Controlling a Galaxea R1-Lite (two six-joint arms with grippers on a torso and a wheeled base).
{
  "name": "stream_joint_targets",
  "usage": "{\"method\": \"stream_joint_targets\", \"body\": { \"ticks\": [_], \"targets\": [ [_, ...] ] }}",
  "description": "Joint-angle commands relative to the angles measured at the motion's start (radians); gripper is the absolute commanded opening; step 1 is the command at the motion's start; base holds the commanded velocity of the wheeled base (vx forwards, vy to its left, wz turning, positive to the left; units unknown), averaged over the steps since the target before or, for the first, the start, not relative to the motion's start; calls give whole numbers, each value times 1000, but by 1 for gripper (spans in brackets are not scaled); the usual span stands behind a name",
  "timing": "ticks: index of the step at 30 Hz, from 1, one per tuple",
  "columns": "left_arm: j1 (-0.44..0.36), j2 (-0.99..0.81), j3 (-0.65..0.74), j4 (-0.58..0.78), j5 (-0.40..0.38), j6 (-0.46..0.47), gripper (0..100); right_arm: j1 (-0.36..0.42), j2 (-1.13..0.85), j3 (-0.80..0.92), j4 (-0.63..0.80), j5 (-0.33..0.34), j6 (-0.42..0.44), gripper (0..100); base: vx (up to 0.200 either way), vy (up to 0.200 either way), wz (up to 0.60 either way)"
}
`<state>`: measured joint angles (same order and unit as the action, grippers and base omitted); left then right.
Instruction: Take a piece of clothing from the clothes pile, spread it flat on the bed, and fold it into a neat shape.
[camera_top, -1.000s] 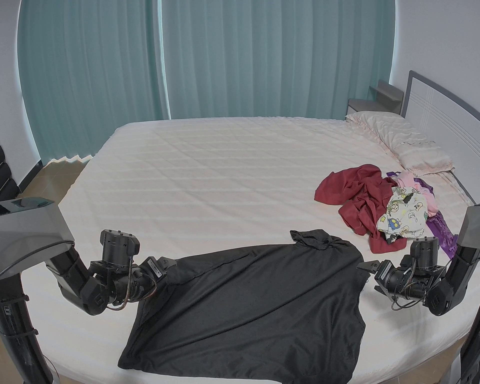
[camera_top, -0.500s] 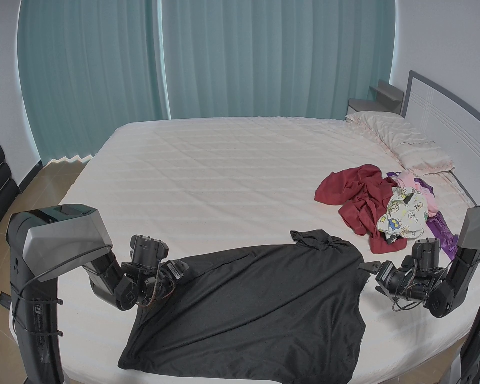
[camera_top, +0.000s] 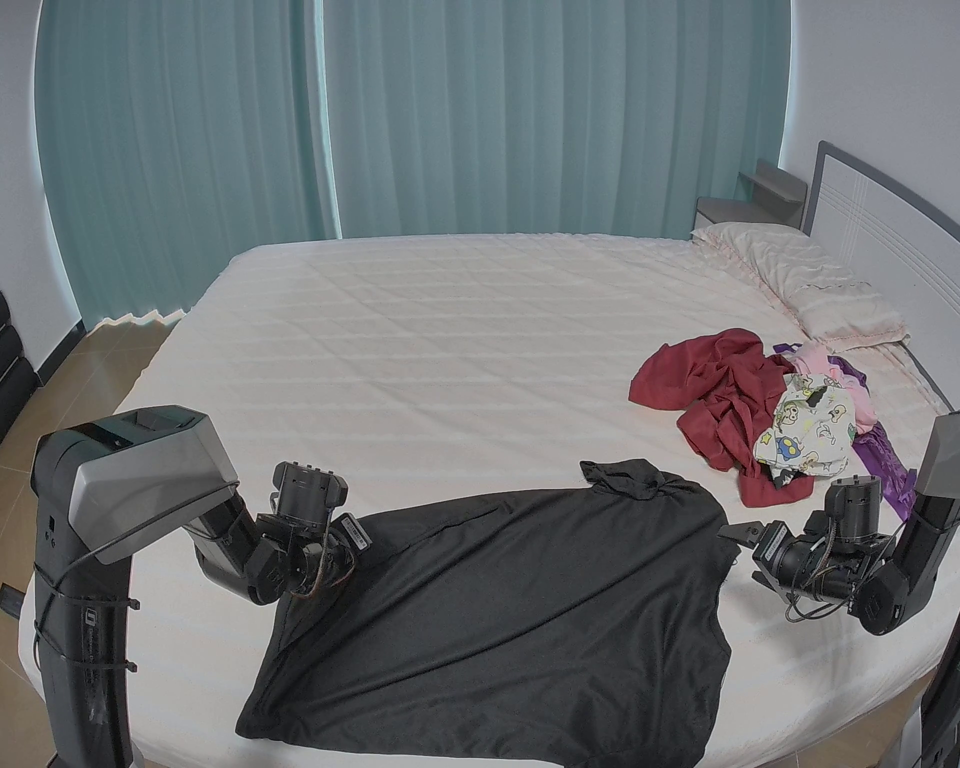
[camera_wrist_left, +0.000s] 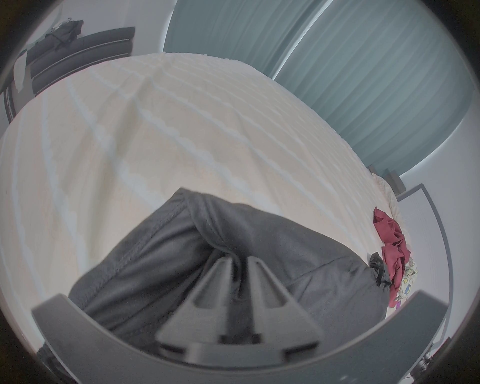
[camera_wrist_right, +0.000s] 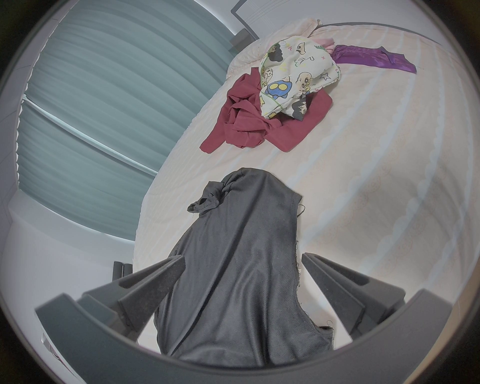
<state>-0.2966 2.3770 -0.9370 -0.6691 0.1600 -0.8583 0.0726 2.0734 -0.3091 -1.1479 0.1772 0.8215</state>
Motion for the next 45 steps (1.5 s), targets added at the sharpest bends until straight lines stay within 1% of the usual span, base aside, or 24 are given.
{"method": "stream_joint_targets", "body": {
  "ticks": [1,3,7,8,9,14,17,18,19,20,23,24,27,32,35,38,39,45],
  "targets": [
    [24,-1,-34,8,3,19,0,0,4,-1,-1,1,-1,100,0,0,0],
    [56,-7,-75,8,4,41,0,0,4,-1,-1,1,-1,100,0,0,0],
    [108,-10,-163,29,4,42,0,0,7,-1,-1,1,-1,100,0,0,0],
    [108,-10,-163,29,4,42,0,0,7,-1,-1,1,-1,100,0,0,0],
    [139,-7,-227,68,4,42,0,-2,8,-2,-1,1,-1,100,0,0,0],
    [194,21,-382,174,-2,41,0,-2,8,-1,-1,1,-1,100,0,0,0],
    [208,45,-437,209,-2,41,0,0,7,-1,-1,1,-1,100,0,0,0],
    [218,67,-488,241,-2,42,0,0,8,-1,-1,1,-1,100,0,0,0],
    [218,67,-488,241,-2,42,0,0,8,-1,-1,1,-1,100,0,0,0],
    [226,90,-539,273,-4,42,0,0,10,-2,-1,1,-1,100,0,0,0],
    [231,126,-612,319,-4,42,0,0,11,-2,-1,1,-1,100,0,0,0],
    [234,151,-661,356,-2,42,0,0,16,-4,-1,1,-1,100,0,0,0],
    [244,189,-738,418,-2,42,0,-2,19,-5,-1,1,-1,100,0,0,0],
    [258,251,-826,479,4,42,0,0,19,-7,-1,1,1,100,0,0,0],
    [260,255,-830,484,4,42,0,0,19,-5,-1,1,1,100,0,0,0],
    [281,264,-835,488,3,42,0,0,17,-5,-1,1,1,100,0,0,0],
    [284,264,-835,488,4,42,100,1,17,-7,-1,1,1,100,0,0,0],
    [306,249,-819,502,-7,35,100,7,16,-11,-3,1,5,100,0,0,0]
  ]
}}
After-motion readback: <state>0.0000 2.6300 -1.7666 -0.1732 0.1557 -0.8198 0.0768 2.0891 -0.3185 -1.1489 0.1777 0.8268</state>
